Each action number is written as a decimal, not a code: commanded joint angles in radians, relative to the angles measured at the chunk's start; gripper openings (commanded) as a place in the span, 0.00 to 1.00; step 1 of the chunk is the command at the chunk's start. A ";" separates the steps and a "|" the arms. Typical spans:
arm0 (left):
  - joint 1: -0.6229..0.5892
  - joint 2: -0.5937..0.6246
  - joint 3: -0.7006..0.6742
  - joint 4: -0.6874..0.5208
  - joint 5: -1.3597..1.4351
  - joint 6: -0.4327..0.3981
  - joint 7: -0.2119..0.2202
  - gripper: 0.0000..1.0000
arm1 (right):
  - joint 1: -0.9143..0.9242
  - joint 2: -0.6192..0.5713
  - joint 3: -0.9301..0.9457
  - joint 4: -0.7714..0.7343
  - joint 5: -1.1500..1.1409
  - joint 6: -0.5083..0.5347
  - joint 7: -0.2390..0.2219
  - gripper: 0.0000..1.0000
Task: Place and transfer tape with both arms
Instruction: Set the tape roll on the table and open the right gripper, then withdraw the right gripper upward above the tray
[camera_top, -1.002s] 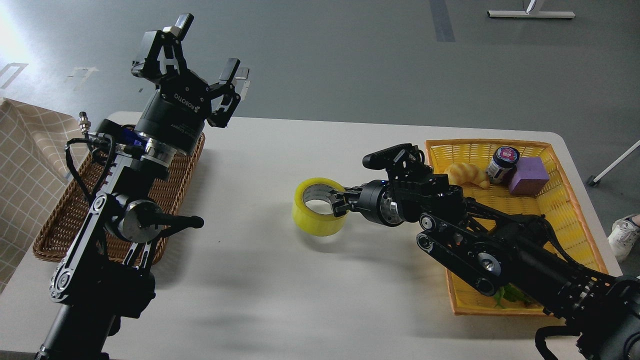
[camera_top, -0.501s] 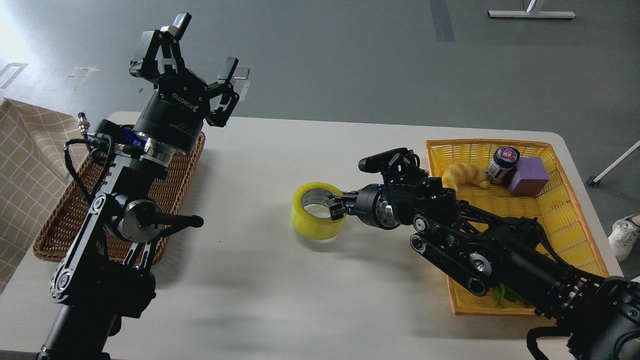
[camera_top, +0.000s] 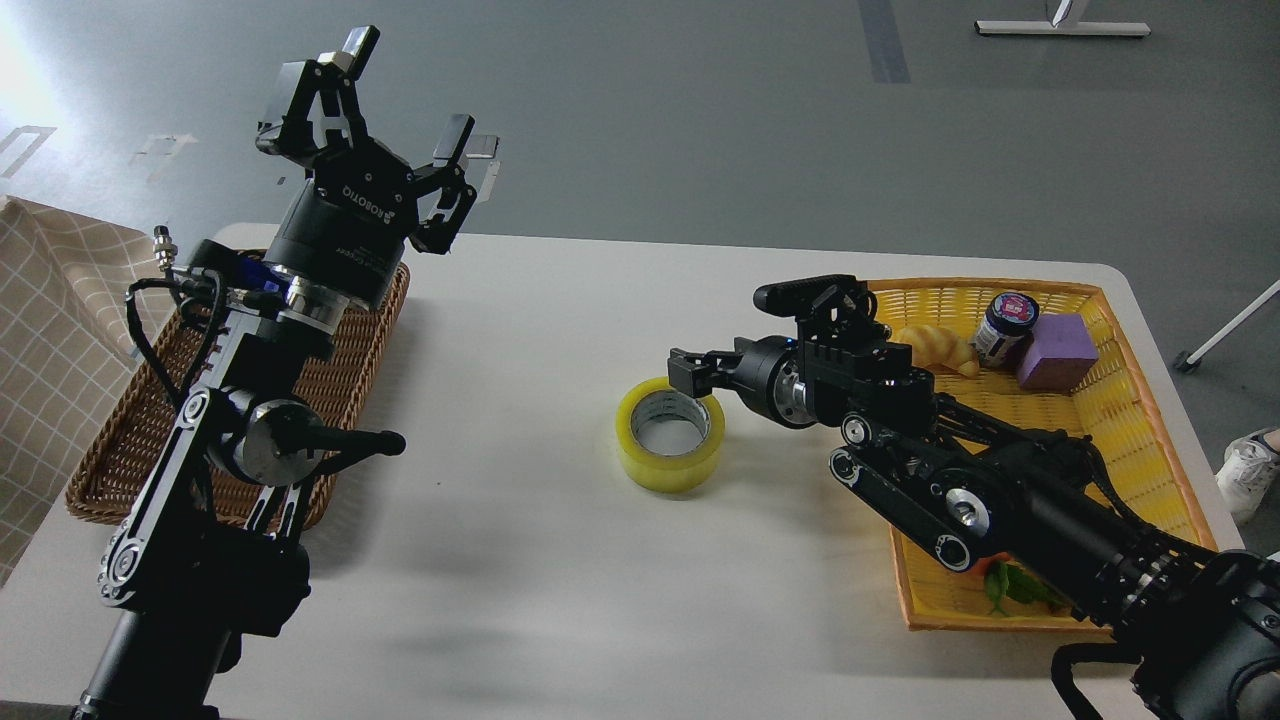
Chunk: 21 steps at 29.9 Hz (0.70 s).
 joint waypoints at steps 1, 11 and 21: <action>0.008 0.001 -0.008 0.000 0.000 -0.004 0.000 0.98 | 0.045 0.000 0.092 0.002 0.002 -0.011 0.000 0.96; 0.014 0.025 -0.008 0.005 -0.003 -0.010 0.001 0.98 | 0.089 0.000 0.285 0.119 0.022 -0.015 0.001 1.00; 0.014 0.025 0.002 0.012 0.002 -0.008 0.003 0.98 | -0.029 -0.060 0.411 0.274 0.084 -0.075 0.003 1.00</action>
